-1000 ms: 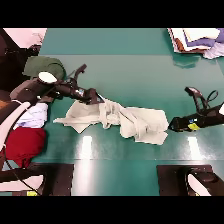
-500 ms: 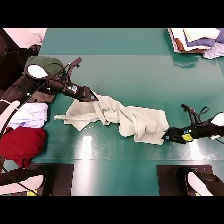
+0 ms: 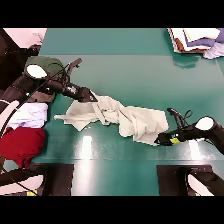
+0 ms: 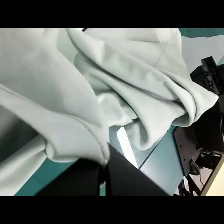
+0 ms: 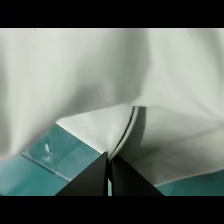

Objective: Fold the shirts.

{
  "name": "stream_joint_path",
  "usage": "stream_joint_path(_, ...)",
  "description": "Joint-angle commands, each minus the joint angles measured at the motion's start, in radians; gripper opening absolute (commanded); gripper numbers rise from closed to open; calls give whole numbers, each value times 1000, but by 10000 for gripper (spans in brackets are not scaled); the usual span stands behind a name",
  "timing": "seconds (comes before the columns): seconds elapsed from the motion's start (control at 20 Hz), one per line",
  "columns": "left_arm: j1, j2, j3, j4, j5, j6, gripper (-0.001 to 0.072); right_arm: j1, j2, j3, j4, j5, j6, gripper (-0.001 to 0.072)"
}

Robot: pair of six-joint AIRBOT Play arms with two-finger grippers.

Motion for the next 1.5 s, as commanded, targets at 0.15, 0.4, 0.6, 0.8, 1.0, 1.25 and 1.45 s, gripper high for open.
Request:
stream_joint_path(0.15, 209, 107, 184, 9, -145, -17, 27, -56, 126, 305, 32, 127, 89, 14)
stream_joint_path(0.4, 361, 205, 407, 4, -172, -72, 27, -352, 231, 664, 35, 102, 148, 13)
stream_joint_path(0.6, 367, 249, 555, -79, -150, -82, 27, -486, 206, 851, 86, 142, 131, 13)
stream_joint_path(0.8, 367, 269, 768, -135, -142, -90, 27, -505, 142, 1081, 84, 180, 131, 14)
stream_joint_path(1.0, 367, 301, 969, -141, -114, -116, 27, -505, 89, 1339, 80, 180, 131, 13)
stream_joint_path(1.25, 367, 433, 992, -169, 42, -111, 27, -505, 1, 1645, -17, 230, 213, 10)
stream_joint_path(1.45, 367, 434, 874, 71, 47, -208, 26, -498, -104, 1620, -46, 359, 280, 10)
